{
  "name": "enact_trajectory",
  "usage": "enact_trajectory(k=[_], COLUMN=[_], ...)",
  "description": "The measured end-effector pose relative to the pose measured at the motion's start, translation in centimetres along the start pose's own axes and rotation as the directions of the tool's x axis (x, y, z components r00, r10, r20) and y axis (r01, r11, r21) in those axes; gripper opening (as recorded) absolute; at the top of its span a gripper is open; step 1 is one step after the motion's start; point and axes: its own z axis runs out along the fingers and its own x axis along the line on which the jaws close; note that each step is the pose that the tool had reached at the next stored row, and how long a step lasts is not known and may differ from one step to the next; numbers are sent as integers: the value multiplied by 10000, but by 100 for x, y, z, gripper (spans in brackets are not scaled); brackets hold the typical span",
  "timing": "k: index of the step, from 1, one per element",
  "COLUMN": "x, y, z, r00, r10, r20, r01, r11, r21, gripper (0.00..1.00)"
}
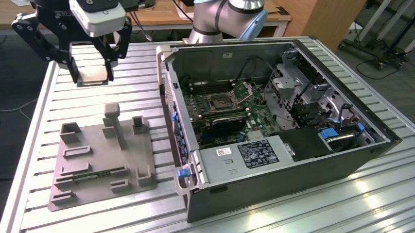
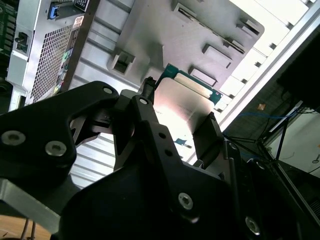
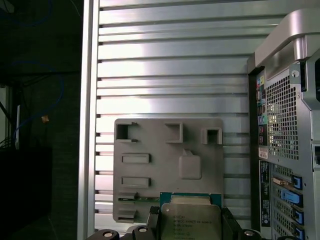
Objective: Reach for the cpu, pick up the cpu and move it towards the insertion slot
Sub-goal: 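Pick up the cpu and move it towards the insertion slot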
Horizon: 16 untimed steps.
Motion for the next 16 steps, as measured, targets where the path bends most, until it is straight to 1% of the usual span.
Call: enact_trajectory(k=[16], x=[-46], y=[0], z=[3], r00=[10000], r10=[0], r20=[0], r01=[0], r11=[10000], r21=[0], gripper=[55])
